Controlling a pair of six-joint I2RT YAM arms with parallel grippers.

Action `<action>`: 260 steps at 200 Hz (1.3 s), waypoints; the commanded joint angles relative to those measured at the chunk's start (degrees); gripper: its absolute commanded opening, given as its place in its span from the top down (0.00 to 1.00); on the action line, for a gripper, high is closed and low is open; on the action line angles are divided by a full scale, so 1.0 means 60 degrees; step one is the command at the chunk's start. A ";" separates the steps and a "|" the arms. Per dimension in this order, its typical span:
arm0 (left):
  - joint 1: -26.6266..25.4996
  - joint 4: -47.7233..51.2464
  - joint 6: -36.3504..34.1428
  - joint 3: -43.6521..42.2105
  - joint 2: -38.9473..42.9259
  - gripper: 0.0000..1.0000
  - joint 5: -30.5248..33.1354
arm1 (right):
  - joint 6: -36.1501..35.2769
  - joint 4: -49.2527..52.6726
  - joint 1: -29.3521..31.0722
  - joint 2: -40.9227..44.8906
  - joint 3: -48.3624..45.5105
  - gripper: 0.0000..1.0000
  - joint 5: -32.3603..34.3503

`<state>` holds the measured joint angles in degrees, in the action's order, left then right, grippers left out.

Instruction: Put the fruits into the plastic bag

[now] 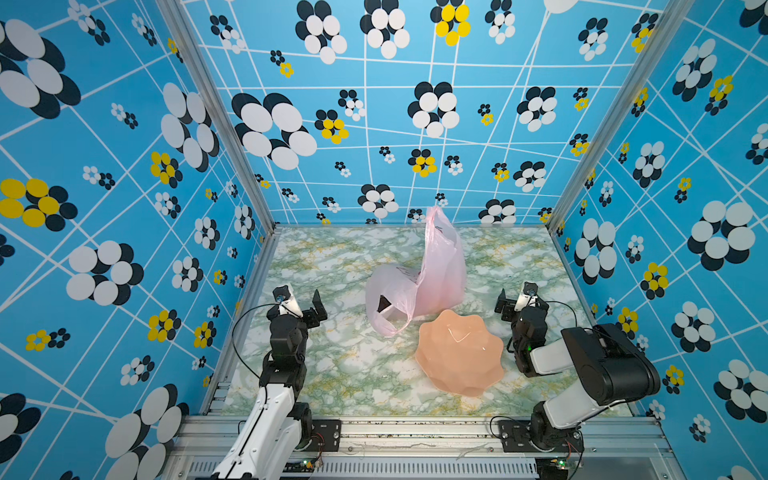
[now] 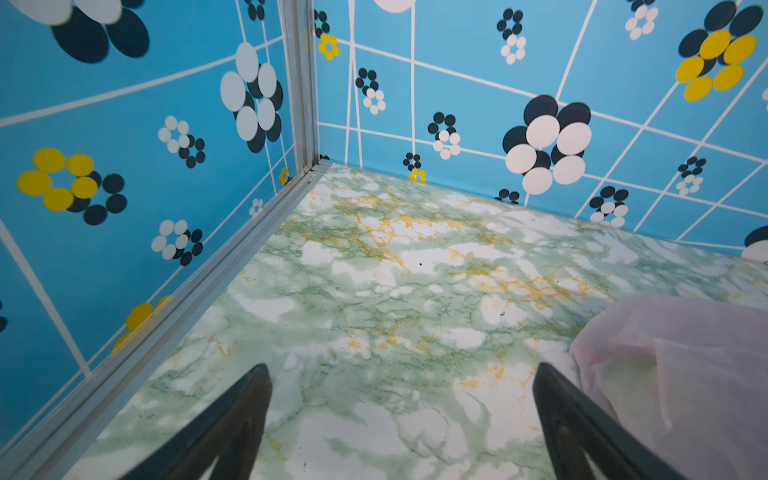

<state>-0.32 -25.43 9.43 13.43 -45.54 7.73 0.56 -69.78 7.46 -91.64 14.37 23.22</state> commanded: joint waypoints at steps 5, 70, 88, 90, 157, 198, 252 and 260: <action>0.0112 -0.1007 -0.0605 0.0180 -0.0794 0.01 -0.0456 | -0.0104 0.1624 -0.0058 0.0249 0.0841 0.01 -0.0082; 0.0155 -0.2918 -0.0848 0.0682 -0.3922 0.01 -0.1147 | -0.0104 0.1552 -0.0057 0.0237 0.0790 0.01 -0.0048; 0.0155 -0.3083 -0.0978 0.0833 -0.4419 0.01 -0.1239 | -0.0102 0.1552 -0.0058 0.0232 0.0793 0.01 -0.0051; 0.0159 -0.3103 -0.0984 0.0844 -0.4461 0.01 -0.1235 | -0.0095 0.1552 -0.0058 0.0237 0.0797 0.01 -0.0059; 0.0166 -0.2764 -0.0982 0.1453 -0.5497 0.01 -0.1194 | -0.0096 0.1581 -0.0057 0.0231 0.0798 0.01 -0.0043; 0.0155 -0.4257 -0.1211 0.1238 -0.6628 0.01 -0.1375 | -0.0107 0.1581 -0.0057 0.0237 0.0801 0.01 -0.0043; 0.0060 -0.4381 -0.1396 0.1409 -0.7108 0.01 -0.1497 | -0.0096 0.1593 -0.0056 0.0229 0.0813 0.01 -0.0039; 0.0059 -0.4302 -0.1396 0.1424 -0.7090 0.01 -0.1507 | -0.0095 0.1603 -0.0057 0.0229 0.0813 0.01 -0.0047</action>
<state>0.14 -49.80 2.07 21.37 -88.29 -0.69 0.56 -60.58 7.46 -91.13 18.61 23.07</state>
